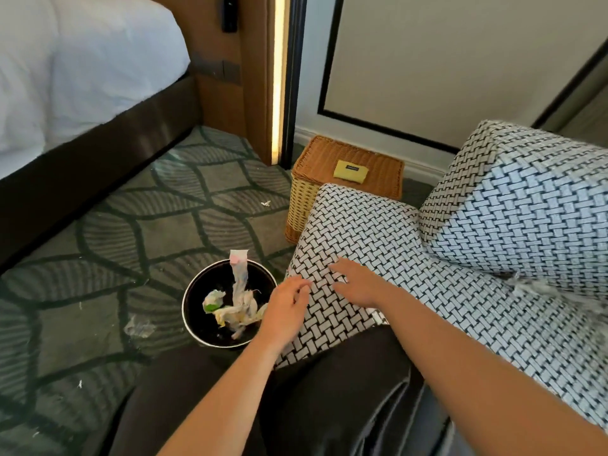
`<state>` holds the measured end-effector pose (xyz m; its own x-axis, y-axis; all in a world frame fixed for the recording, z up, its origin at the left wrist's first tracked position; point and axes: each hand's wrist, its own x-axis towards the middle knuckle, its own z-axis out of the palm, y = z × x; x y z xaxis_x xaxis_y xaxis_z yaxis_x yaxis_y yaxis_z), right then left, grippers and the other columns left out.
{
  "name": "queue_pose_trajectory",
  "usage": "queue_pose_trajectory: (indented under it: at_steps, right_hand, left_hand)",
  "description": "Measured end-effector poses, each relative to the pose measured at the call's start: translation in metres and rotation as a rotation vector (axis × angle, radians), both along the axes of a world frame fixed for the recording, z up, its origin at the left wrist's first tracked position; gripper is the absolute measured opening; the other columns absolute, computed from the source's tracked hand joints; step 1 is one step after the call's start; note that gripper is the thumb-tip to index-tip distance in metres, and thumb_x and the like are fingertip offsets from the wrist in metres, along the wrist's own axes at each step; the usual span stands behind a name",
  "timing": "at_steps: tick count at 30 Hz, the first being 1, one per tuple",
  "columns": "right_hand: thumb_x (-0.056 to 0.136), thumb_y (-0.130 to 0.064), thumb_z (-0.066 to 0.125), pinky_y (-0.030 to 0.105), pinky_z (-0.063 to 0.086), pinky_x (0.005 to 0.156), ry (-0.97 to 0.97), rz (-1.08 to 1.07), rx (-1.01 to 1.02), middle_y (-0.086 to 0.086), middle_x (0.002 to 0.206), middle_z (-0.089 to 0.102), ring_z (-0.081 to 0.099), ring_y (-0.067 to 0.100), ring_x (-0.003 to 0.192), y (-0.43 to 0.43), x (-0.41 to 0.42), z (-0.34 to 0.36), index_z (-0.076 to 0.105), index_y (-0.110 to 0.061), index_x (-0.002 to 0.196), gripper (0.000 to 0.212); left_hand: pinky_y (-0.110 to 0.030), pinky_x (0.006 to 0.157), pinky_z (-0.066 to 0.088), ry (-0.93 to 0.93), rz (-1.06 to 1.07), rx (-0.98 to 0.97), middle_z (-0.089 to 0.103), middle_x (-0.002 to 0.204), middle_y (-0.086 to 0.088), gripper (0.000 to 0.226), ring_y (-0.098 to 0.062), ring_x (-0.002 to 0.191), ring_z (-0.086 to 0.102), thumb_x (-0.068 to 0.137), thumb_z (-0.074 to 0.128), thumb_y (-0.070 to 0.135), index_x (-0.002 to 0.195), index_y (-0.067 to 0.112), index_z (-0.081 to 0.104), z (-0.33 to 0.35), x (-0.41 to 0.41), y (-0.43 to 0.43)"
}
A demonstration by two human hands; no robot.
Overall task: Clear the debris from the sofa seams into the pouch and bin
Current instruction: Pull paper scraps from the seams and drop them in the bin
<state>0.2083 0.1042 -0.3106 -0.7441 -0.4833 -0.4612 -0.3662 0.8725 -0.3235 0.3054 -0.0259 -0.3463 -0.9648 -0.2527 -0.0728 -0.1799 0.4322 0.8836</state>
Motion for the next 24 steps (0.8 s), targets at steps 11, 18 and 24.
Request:
queue_pose_trajectory:
  at_steps: [11,18,24]
  right_hand:
    - [0.095,-0.044,0.018,0.037,-0.002,0.114,0.335,-0.436,0.069,-0.012,0.154,0.0,-0.003,0.008,0.142,0.198,0.054,-0.042,0.002,-0.034,0.146,0.054]
    - [0.089,-0.053,-0.002,0.037,-0.009,0.114,0.452,-0.537,0.198,-0.013,0.149,-0.018,-0.018,0.007,0.137,0.252,0.059,-0.058,-0.016,-0.037,0.14,0.055]
    - [0.094,-0.051,0.012,0.038,-0.001,0.116,0.474,-0.726,0.144,-0.009,0.155,-0.001,-0.005,0.011,0.142,0.285,0.041,-0.058,0.001,-0.031,0.146,0.057]
  left_hand:
    - [-0.031,0.103,0.03,-0.388,-0.366,0.088,0.041,0.144,0.0,0.046,-0.015,0.129,0.039,0.099,0.032,0.04,0.139,0.018,0.041,0.059,-0.042,0.085]
    - [-0.034,0.101,0.036,-0.431,-0.609,-0.251,0.055,0.115,-0.004,0.035,-0.016,0.114,0.048,0.1,0.03,0.038,0.114,0.014,0.051,0.06,-0.07,0.157]
    - [-0.038,0.093,0.046,-0.35,-0.648,-0.318,0.054,0.115,-0.008,0.032,-0.022,0.104,0.056,0.097,0.041,0.034,0.12,0.014,0.049,0.05,-0.088,0.224]
